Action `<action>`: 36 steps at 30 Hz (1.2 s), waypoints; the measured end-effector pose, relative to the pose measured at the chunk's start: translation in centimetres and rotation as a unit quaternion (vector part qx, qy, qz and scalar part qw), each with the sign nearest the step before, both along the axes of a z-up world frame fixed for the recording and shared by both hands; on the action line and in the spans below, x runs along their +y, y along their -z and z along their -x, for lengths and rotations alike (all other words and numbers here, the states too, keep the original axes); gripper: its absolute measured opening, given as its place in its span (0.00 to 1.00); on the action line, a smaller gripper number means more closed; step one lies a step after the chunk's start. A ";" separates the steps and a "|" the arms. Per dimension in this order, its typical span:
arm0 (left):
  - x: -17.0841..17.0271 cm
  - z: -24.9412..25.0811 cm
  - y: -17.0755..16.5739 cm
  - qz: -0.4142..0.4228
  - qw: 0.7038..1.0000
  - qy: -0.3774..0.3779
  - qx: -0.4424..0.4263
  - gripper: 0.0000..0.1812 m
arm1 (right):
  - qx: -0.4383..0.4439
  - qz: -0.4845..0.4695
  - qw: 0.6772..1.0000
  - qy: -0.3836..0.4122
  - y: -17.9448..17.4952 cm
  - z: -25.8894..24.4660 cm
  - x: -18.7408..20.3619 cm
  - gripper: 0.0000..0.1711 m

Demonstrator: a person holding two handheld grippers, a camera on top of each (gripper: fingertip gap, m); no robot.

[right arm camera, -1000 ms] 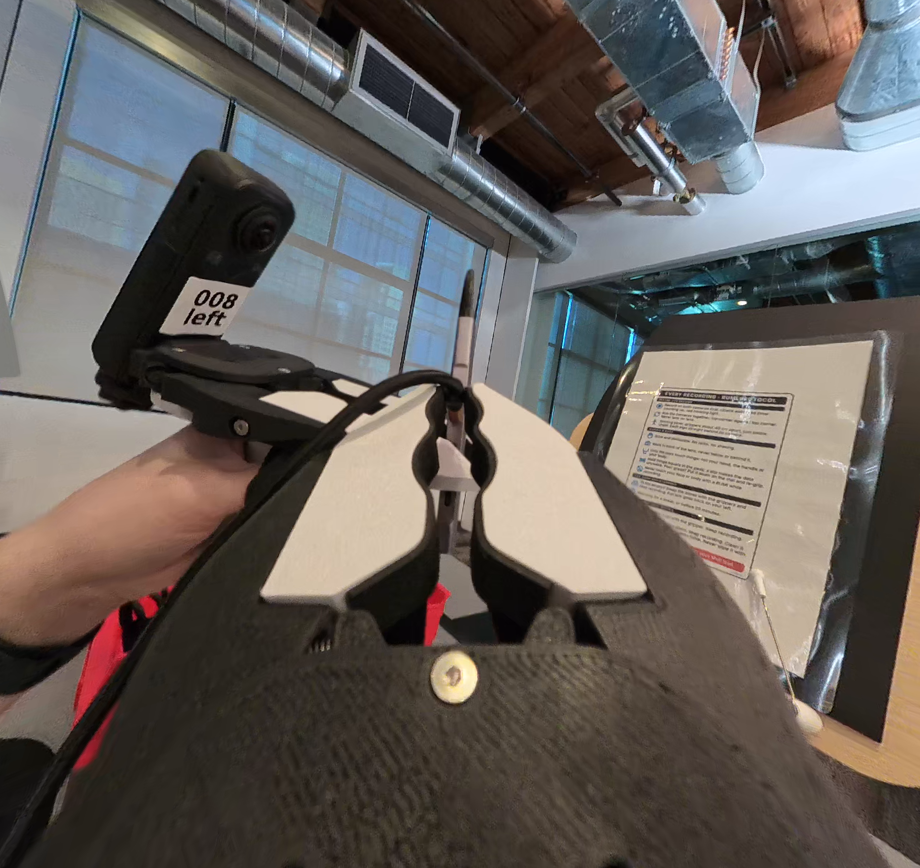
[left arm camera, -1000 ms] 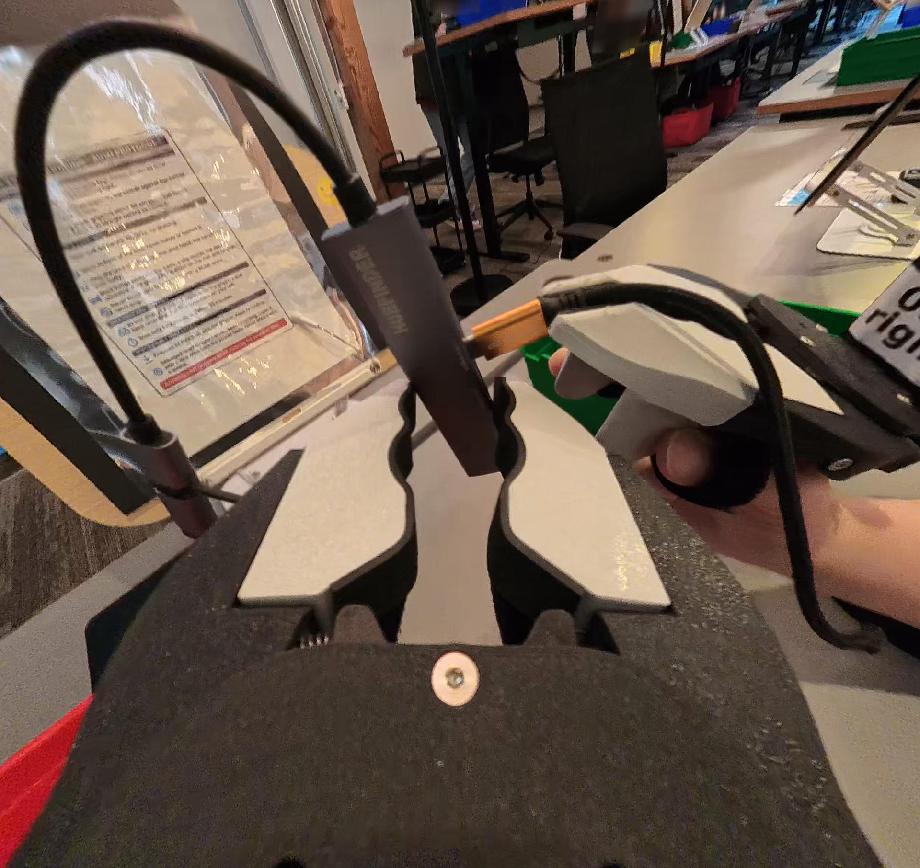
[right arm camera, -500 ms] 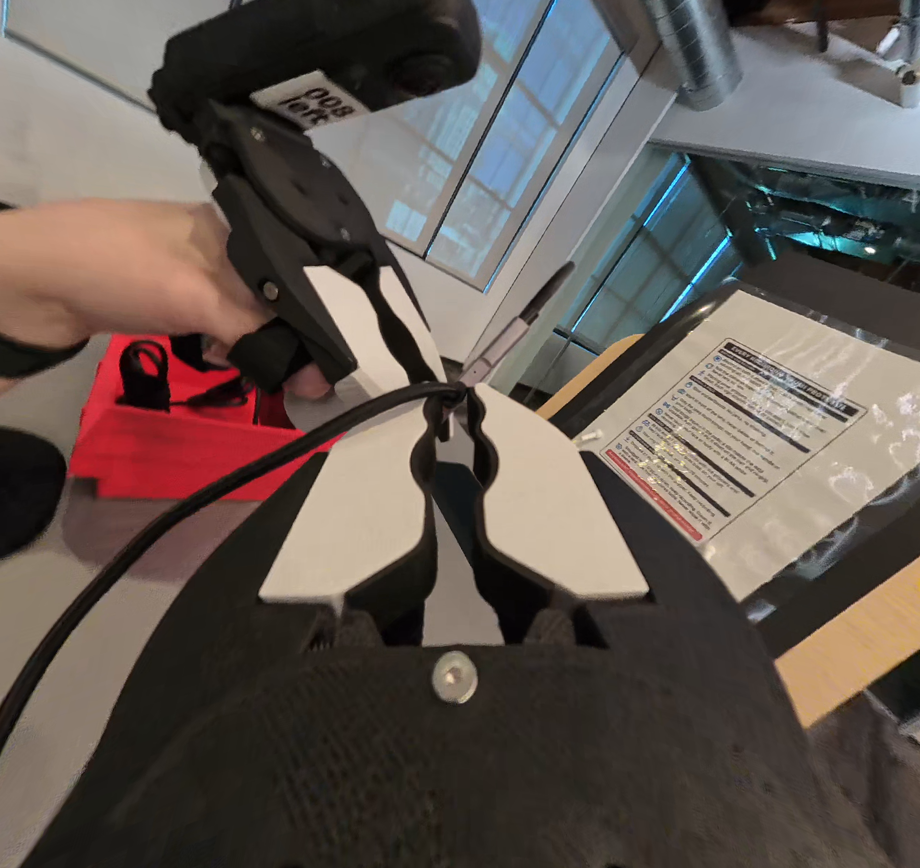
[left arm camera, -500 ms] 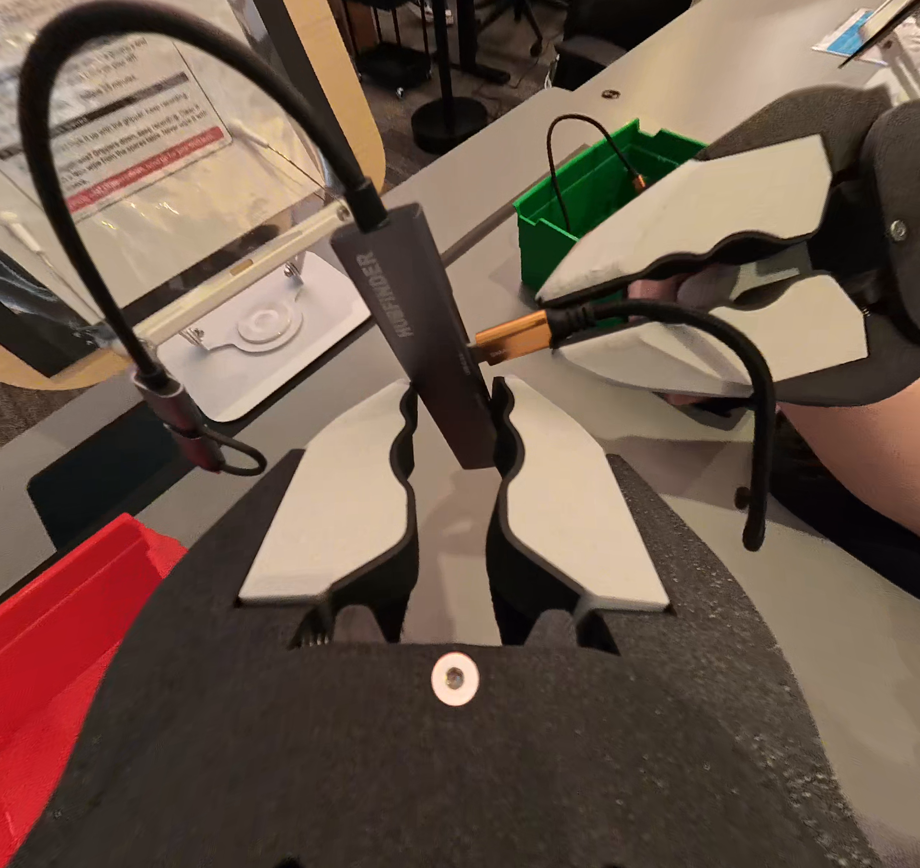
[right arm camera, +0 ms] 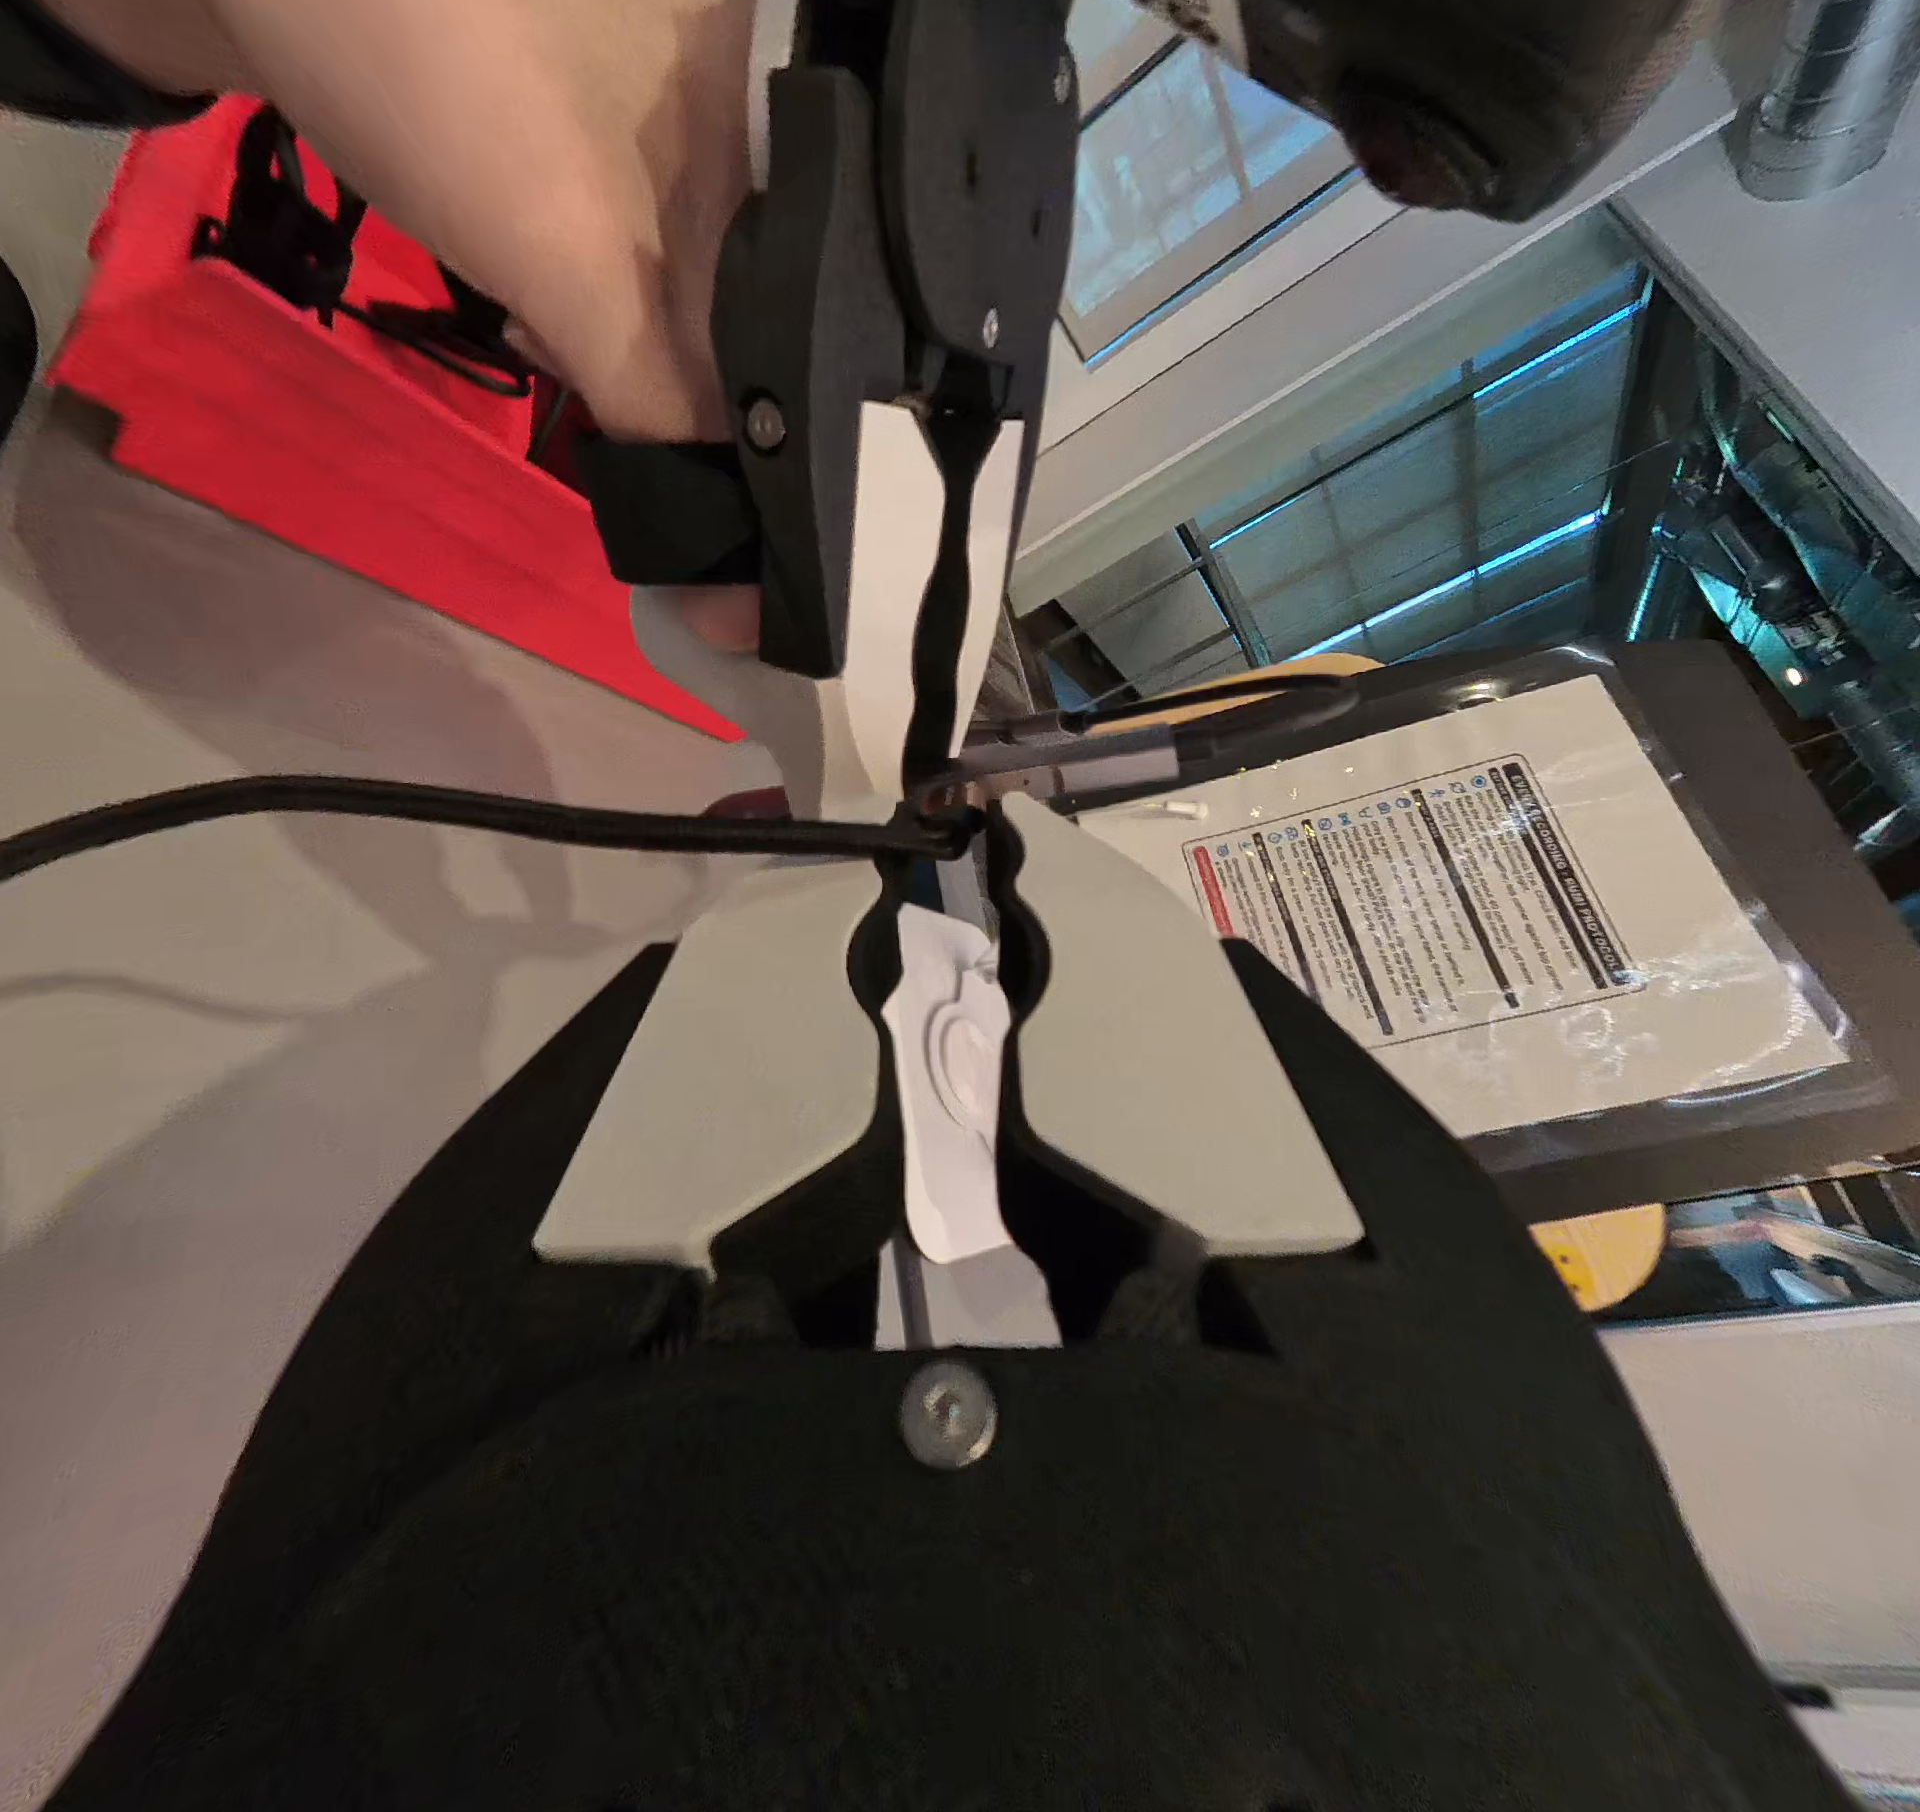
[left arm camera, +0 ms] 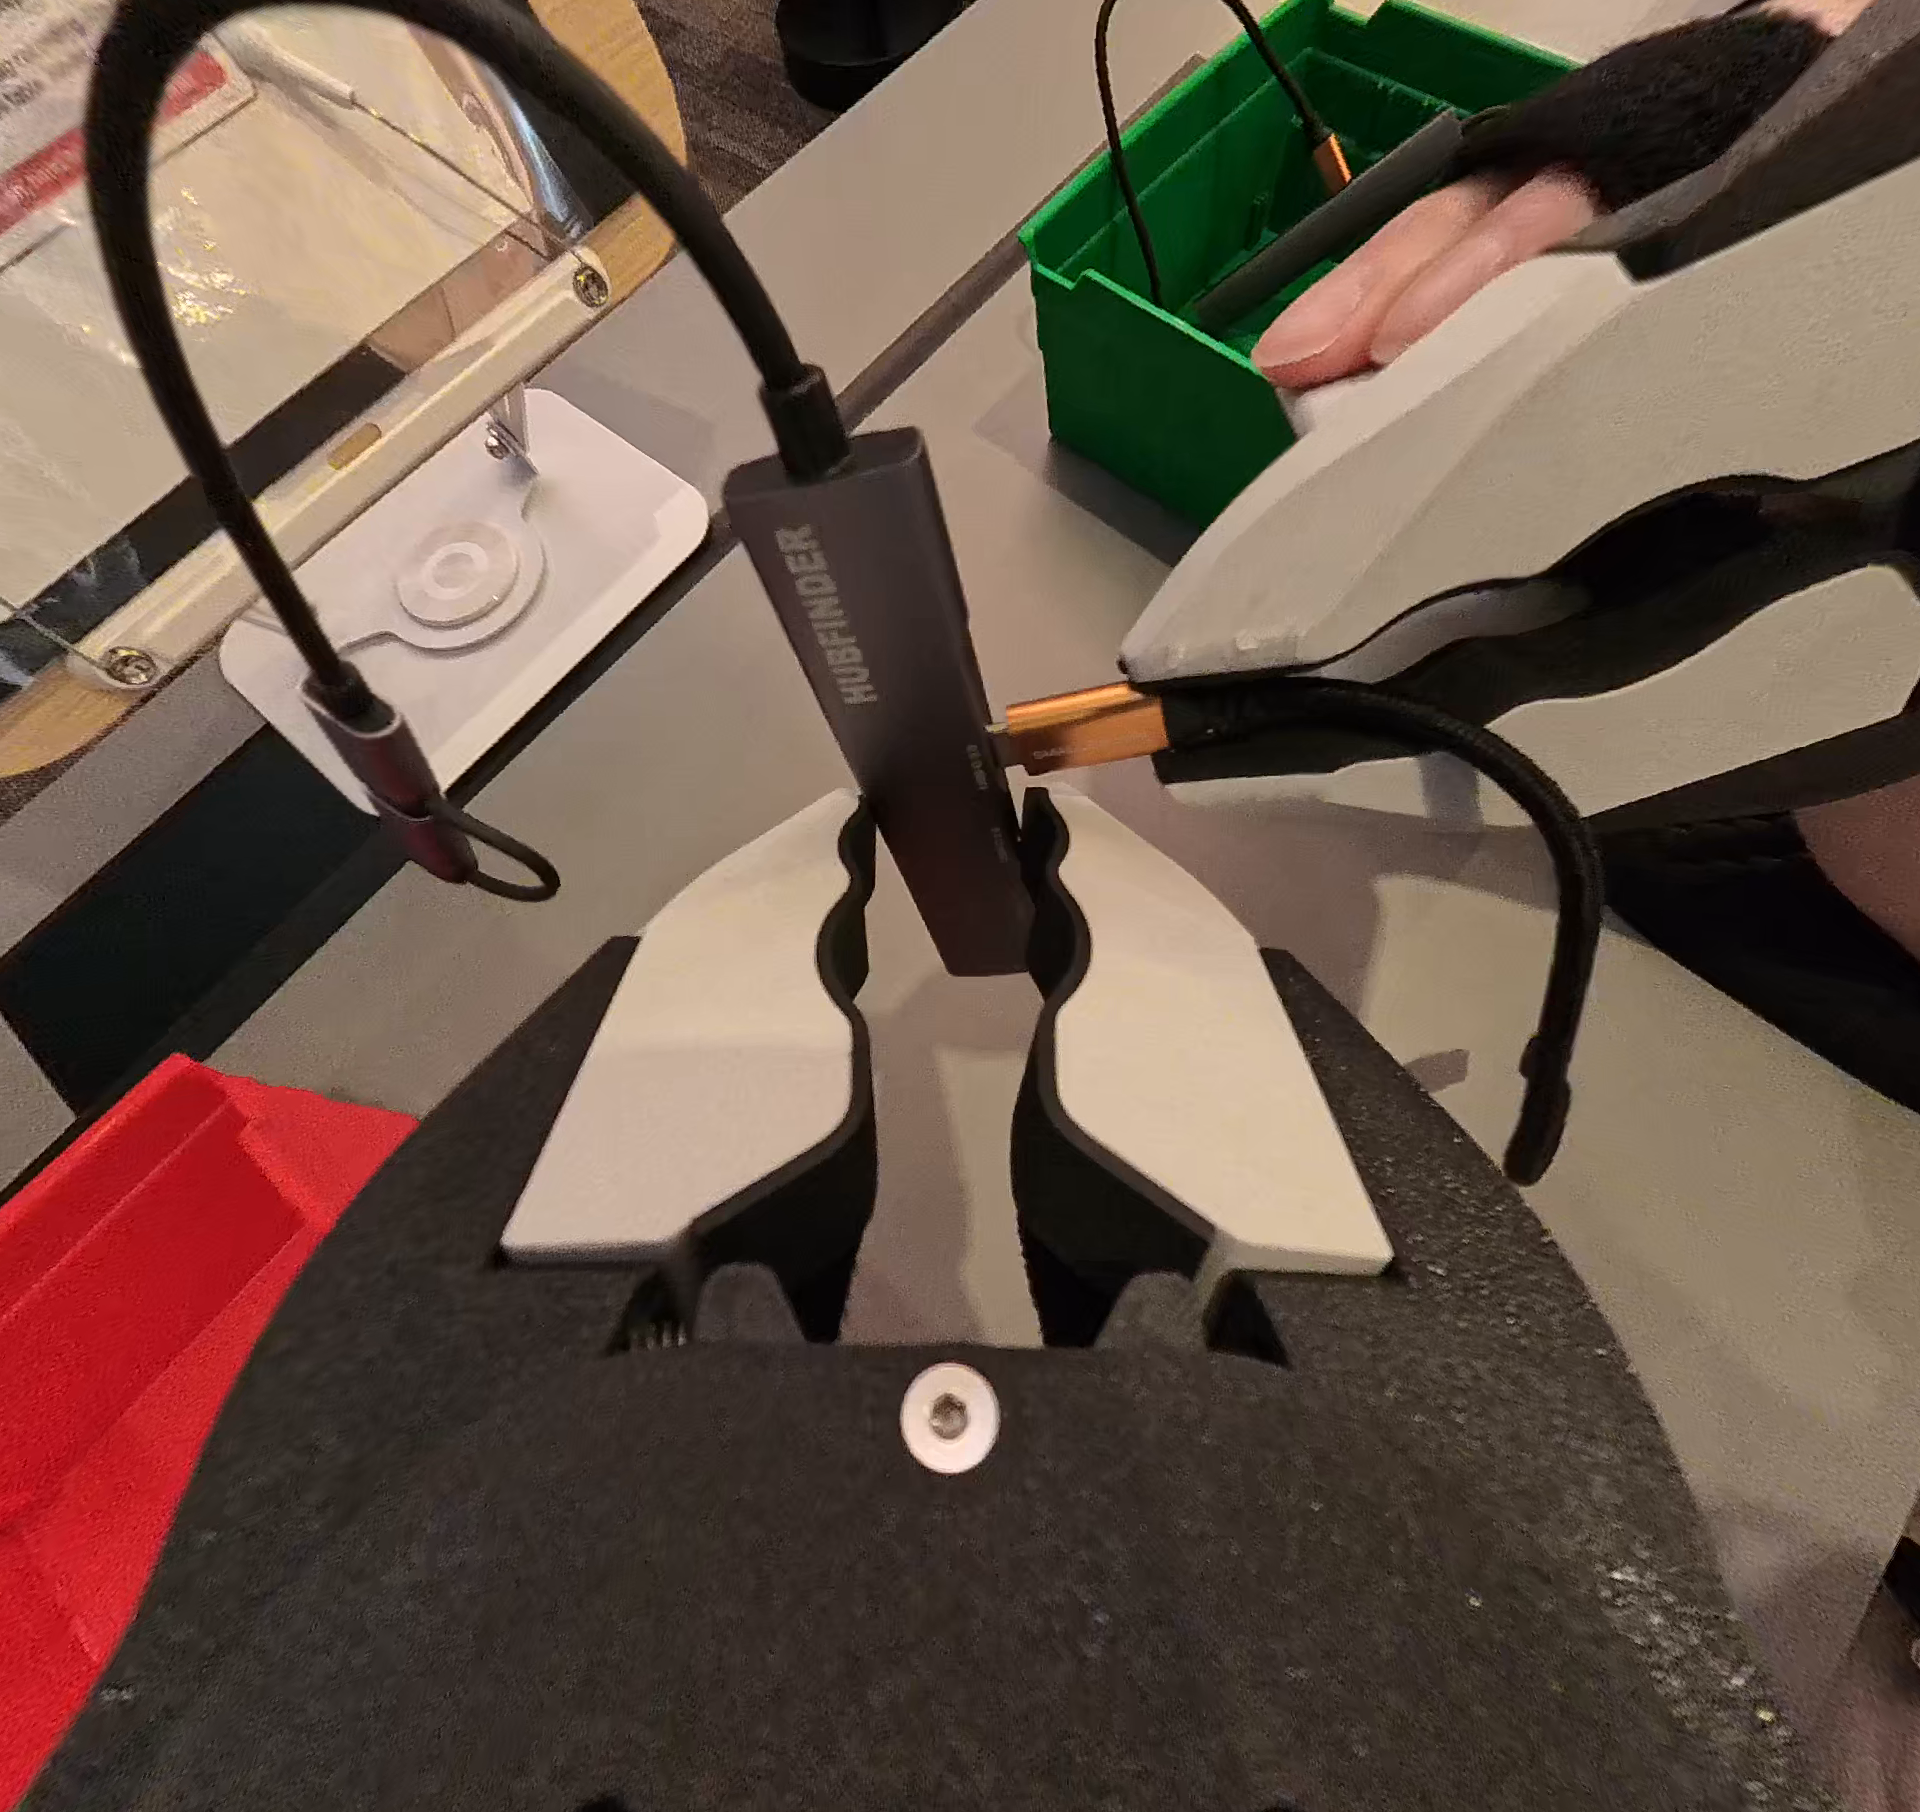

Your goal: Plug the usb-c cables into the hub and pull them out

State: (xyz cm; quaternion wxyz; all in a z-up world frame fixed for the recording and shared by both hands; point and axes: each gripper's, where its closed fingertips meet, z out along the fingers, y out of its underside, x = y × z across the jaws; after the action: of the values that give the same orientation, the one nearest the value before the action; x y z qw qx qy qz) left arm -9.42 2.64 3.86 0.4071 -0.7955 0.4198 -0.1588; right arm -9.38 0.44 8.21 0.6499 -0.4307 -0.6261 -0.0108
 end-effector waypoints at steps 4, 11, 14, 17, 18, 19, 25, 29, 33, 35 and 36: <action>-0.3 -0.4 -0.2 -0.002 1.000 0.009 -0.007 0.14 | -0.054 -0.039 0.997 0.042 0.8 -0.7 0.8 0.08; -0.3 -0.2 -0.6 0.007 1.000 0.002 -0.031 0.14 | -0.034 -0.056 0.997 0.040 0.1 0.1 0.4 0.07; -0.4 -0.2 -0.6 0.029 0.998 0.000 -0.052 0.14 | -0.026 -0.077 0.996 0.044 -0.3 0.2 0.4 0.10; -0.5 -0.3 -0.5 0.042 0.997 0.003 -0.059 0.14 | -0.031 -0.111 0.993 0.036 -0.3 0.4 0.2 0.10; -0.5 -0.3 -0.4 0.043 0.997 0.004 -0.058 0.14 | -0.037 -0.126 0.991 0.035 -0.3 0.4 0.1 0.10; -0.5 -0.3 -0.4 0.042 0.997 0.005 -0.057 0.14 | -0.042 -0.142 0.988 0.035 -0.3 0.4 0.0 0.09; -0.8 -0.5 0.1 0.053 0.997 0.010 -0.046 0.14 | -0.092 -0.215 0.972 0.031 0.2 0.4 -0.4 0.08; -0.6 -0.4 0.8 0.057 0.998 0.003 -0.026 0.13 | -0.127 -0.230 0.964 0.040 1.0 0.4 -0.2 0.08; -0.3 -0.2 1.3 0.059 0.998 -0.005 -0.015 0.13 | -0.151 -0.239 0.958 0.051 1.5 0.5 0.1 0.08; -0.1 -0.2 1.6 0.059 0.998 -0.008 -0.009 0.13 | -0.156 -0.221 0.961 0.055 1.8 0.4 0.3 0.08; 0.0 -0.2 1.6 0.058 0.998 -0.010 -0.009 0.13 | -0.156 -0.210 0.963 0.059 1.9 0.4 0.4 0.08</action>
State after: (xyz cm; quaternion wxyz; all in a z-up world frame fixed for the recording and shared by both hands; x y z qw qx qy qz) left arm -9.20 2.65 2.24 0.3658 -0.8203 0.3987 -0.1854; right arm -9.75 0.88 6.32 0.6186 -0.3134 -0.6767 -0.2474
